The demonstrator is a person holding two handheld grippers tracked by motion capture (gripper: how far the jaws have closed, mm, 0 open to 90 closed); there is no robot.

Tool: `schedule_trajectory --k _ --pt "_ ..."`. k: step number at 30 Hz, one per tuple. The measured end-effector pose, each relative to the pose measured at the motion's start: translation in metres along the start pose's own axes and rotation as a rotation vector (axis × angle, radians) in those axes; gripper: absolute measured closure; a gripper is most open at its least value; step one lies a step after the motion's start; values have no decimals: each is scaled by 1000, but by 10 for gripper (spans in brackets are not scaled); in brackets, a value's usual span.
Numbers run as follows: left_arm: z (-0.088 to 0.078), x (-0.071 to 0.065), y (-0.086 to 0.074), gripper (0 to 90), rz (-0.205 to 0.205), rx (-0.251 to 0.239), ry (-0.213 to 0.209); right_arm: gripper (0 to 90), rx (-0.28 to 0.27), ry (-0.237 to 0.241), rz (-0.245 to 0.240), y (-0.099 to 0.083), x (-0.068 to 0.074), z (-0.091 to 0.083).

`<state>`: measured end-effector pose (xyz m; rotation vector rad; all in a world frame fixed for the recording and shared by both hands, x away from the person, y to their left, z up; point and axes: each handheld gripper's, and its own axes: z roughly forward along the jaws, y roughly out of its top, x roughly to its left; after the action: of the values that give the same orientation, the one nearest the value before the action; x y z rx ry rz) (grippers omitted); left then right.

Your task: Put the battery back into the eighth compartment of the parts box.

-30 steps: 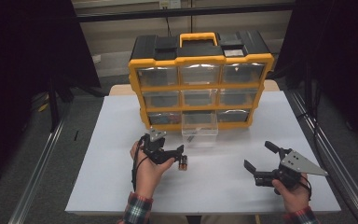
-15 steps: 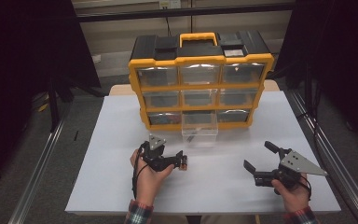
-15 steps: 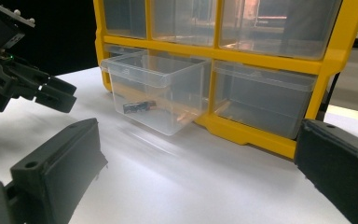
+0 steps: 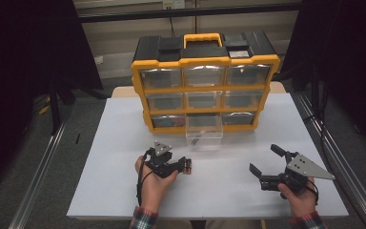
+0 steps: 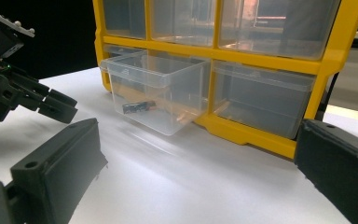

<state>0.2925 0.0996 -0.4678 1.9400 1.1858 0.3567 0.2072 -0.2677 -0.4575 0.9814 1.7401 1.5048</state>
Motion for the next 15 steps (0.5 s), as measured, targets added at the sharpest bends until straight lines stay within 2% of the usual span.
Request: schedule_trajectory --k 5,9,14,15 --pt "2 -5 -3 527 -18 18 -9 3 0 -1 0 0 0 0" --pt "4 -7 -4 552 -1 36 -11 3 0 1 -1 0 0 0" --pt "6 -10 -6 592 -11 41 -25 3 1 1 -3 0 0 0" --pt "6 -9 -6 598 1 51 -23 3 2 1 -4 0 0 0"
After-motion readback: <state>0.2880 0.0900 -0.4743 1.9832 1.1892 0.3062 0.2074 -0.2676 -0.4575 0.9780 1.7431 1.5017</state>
